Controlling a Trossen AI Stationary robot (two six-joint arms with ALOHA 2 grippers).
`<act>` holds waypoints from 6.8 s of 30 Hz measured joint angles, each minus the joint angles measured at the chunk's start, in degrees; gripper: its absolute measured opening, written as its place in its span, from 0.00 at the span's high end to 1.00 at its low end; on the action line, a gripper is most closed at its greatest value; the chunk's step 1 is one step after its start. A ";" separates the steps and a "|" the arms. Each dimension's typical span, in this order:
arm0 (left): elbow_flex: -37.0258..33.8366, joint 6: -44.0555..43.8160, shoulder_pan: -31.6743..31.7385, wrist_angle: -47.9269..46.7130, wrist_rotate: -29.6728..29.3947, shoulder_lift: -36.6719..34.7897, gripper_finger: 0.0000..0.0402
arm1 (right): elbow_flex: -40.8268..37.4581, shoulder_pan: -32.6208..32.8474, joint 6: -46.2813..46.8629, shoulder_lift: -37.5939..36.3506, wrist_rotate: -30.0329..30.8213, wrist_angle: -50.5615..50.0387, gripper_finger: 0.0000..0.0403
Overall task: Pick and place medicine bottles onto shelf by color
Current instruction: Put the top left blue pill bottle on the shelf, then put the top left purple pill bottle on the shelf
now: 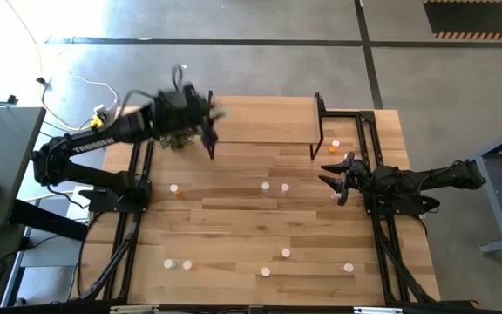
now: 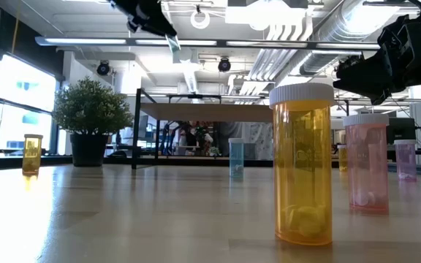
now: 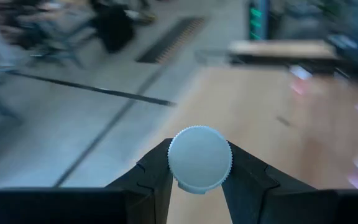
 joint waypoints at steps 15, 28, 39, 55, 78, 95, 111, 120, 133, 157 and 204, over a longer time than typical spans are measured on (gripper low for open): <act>20.44 -4.04 14.95 -14.28 9.93 16.97 0.73 | -0.02 -0.02 0.00 0.02 0.00 0.00 0.58; 20.37 -4.71 15.42 -20.13 8.36 25.46 0.73 | 0.00 0.00 0.00 0.02 0.00 0.00 0.58; 20.37 -9.46 15.60 -21.45 5.81 30.74 0.73 | 0.00 -0.01 0.01 0.01 -0.01 0.02 0.58; 20.37 -11.11 15.56 -21.67 5.57 31.13 0.73 | -0.02 -0.01 0.01 0.01 0.00 0.02 0.58; 20.37 -10.90 15.56 -20.70 5.14 31.13 0.55 | 0.00 -0.02 0.01 0.00 -0.01 0.02 0.58; 20.32 -10.45 15.94 -17.25 4.23 24.83 0.55 | 0.00 0.00 0.00 0.02 -0.02 0.00 0.58; 8.69 -5.97 4.42 -17.96 13.74 5.75 0.55 | 0.00 -0.02 0.02 0.02 0.00 0.02 0.58; -9.53 -13.11 -8.08 -9.35 13.32 -9.07 0.55 | 0.00 0.00 0.00 0.02 0.00 0.02 0.58; -26.20 -21.54 -24.14 3.56 5.71 -18.13 0.55 | -0.01 -0.01 0.02 0.01 0.00 0.02 0.58; -34.43 -26.12 -36.78 8.40 -4.69 -21.02 0.55 | 18.80 -0.13 -1.38 9.30 -4.57 -4.70 0.53; -34.41 -26.51 -36.74 8.27 -4.66 -21.45 0.55 | 22.58 -0.11 7.54 74.64 -1.47 18.76 0.51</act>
